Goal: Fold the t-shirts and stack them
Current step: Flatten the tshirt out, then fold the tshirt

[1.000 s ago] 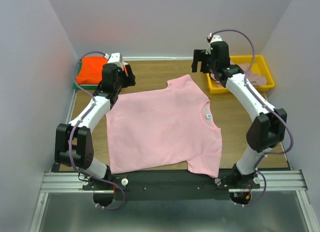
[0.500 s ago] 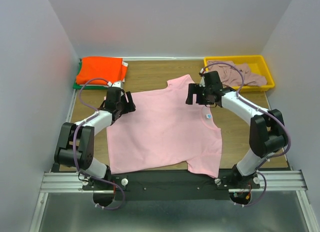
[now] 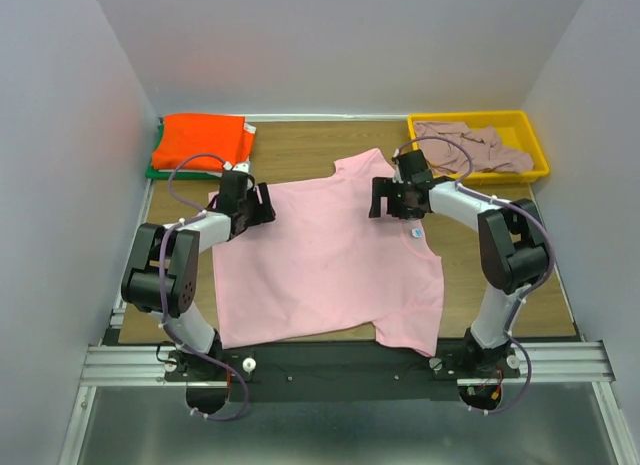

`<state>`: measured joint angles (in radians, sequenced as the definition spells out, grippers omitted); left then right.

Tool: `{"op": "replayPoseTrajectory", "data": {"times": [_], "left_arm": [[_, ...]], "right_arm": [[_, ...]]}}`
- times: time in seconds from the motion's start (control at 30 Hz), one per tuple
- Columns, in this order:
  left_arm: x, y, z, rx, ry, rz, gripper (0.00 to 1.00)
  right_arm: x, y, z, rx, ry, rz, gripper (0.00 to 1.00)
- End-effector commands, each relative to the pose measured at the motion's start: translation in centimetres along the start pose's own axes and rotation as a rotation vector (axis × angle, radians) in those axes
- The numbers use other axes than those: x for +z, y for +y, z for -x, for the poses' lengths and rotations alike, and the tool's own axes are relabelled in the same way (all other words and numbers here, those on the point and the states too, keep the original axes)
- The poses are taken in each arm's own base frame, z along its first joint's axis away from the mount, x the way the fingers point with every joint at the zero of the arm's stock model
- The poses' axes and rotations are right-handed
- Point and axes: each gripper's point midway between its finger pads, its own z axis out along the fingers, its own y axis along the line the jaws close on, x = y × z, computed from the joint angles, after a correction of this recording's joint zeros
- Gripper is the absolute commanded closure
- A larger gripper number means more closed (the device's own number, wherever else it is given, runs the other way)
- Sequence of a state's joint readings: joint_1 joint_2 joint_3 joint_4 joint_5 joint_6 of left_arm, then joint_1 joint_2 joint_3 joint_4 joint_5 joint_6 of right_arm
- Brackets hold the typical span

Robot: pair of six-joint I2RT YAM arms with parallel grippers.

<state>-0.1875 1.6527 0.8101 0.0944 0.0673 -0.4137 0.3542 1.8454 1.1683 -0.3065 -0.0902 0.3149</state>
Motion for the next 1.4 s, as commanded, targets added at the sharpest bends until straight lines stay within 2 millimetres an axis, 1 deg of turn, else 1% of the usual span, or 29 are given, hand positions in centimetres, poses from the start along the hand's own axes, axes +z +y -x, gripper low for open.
{"op": "replayPoseTrajectory", "data": {"times": [0.0, 0.07, 0.1, 0.17, 0.2, 0.27, 0.3, 0.37, 0.4, 0.47, 0.53, 0.6, 0.63, 0.7, 0.77, 0.8, 0.87, 0.9, 0.93, 0.97, 1.0, 1.03, 1.07, 1.1, 1.17, 1.2, 1.27, 1.3, 1.37], "left_arm": [[0.8, -0.4, 0.2, 0.025, 0.028, -0.017, 0.23], [1.3, -0.5, 0.5, 0.027, 0.034, -0.013, 0.23], [1.4, -0.7, 1.2, 0.028, 0.025, -0.013, 0.23], [1.9, -0.5, 1.0, 0.032, 0.046, -0.005, 0.23], [2.1, -0.7, 1.6, 0.038, 0.038, -0.005, 0.23], [2.7, -0.5, 1.5, 0.041, 0.056, 0.003, 0.23], [2.9, -0.8, 2.3, 0.046, 0.043, -0.002, 0.23], [3.5, -0.8, 2.6, 0.050, 0.044, 0.000, 0.23], [3.6, -1.0, 3.0, 0.054, 0.048, 0.003, 0.23], [4.3, -0.8, 3.0, 0.059, 0.059, 0.013, 0.23], [4.9, -0.9, 3.7, 0.067, 0.056, 0.013, 0.23], [5.1, -1.1, 4.3, 0.072, 0.050, 0.010, 0.23], [5.1, -1.4, 5.0, 0.075, 0.036, 0.005, 0.23], [4.7, -1.9, 5.9, 0.084, 0.015, -0.003, 0.25], [3.6, -2.6, 7.1, 0.091, -0.025, -0.008, 0.26], [3.1, -3.0, 7.4, 0.099, -0.042, 0.003, 0.26], [1.6, -4.0, 7.9, 0.107, -0.084, -0.006, 0.26], [1.0, -4.2, 8.0, 0.100, -0.105, 0.011, 0.26], [0.6, -4.2, 7.0, 0.096, -0.100, 0.021, 0.27], [-0.8, -5.5, 7.3, 0.104, -0.141, 0.016, 0.26], [-1.3, -5.9, 7.0, 0.096, -0.150, 0.017, 0.27], [-2.3, -6.9, 5.9, 0.085, -0.151, 0.001, 0.27], [-2.7, -7.1, 5.4, 0.077, -0.153, 0.006, 0.29], [-3.2, -7.4, 4.9, 0.069, -0.157, 0.003, 0.29], [-4.3, -7.6, 2.7, 0.027, -0.143, 0.001, 0.29], [-4.4, -7.2, 1.6, 0.007, -0.142, 0.009, 0.29], [-5.2, -7.2, 1.1, -0.043, -0.159, -0.009, 0.29], [-5.2, -6.7, -0.2, -0.049, -0.140, -0.001, 0.29], [-5.6, -6.5, -0.5, -0.071, -0.157, -0.009, 0.29]], "right_arm": [[1.4, -0.3, 0.6, 0.029, 0.002, -0.031, 0.00], [2.2, -0.6, 0.8, 0.049, 0.012, -0.037, 0.00], [2.6, -1.0, 0.7, 0.061, 0.021, -0.043, 0.00], [3.0, -1.3, 0.9, 0.082, 0.027, -0.046, 0.00], [3.6, -1.9, 1.0, 0.097, 0.036, -0.052, 0.00], [4.1, -2.2, 1.3, 0.115, 0.042, -0.051, 0.00], [4.4, -2.6, 1.6, 0.128, 0.045, -0.055, 0.00], [4.9, -2.9, 1.8, 0.136, 0.050, -0.054, 0.00], [5.2, -3.1, 2.4, 0.140, 0.047, -0.052, 0.00], [5.4, -2.9, 2.9, 0.130, 0.043, -0.039, 0.00], [5.5, -2.2, 3.8, 0.110, 0.037, -0.008, 0.00], [5.2, -1.7, 4.5, 0.093, 0.027, 0.019, 0.00], [5.1, -1.4, 4.9, 0.085, 0.019, 0.030, 0.00], [4.2, -0.8, 6.4, 0.065, -0.013, 0.057, 0.00], [3.5, -0.1, 7.0, 0.046, -0.030, 0.082, 0.00], [2.7, 0.3, 7.7, 0.037, -0.051, 0.092, 0.00], [1.8, 0.8, 7.9, 0.027, -0.060, 0.114, 0.01], [0.9, 1.0, 7.9, 0.023, -0.070, 0.123, 0.01], [0.6, 1.4, 7.7, 0.017, -0.069, 0.132, 0.01], [0.1, 1.7, 7.6, 0.007, -0.072, 0.140, 0.01], [-0.2, 1.9, 7.4, 0.001, -0.072, 0.143, 0.01], [-0.8, 2.4, 6.7, -0.009, -0.069, 0.149, 0.01], [-1.0, 2.8, 6.3, -0.015, -0.065, 0.157, 0.01], [-1.2, 3.2, 5.9, -0.022, -0.059, 0.163, 0.01], [-1.6, 4.1, 4.6, -0.042, -0.044, 0.173, 0.01], [-1.6, 4.6, 4.0, -0.054, -0.036, 0.177, 0.01], [-1.3, 4.7, 3.1, -0.060, -0.017, 0.175, 0.01], [-1.2, 4.8, 2.7, -0.066, -0.007, 0.177, 0.01], [-0.7, 4.9, 2.1, -0.065, 0.013, 0.185, 0.01]]}}
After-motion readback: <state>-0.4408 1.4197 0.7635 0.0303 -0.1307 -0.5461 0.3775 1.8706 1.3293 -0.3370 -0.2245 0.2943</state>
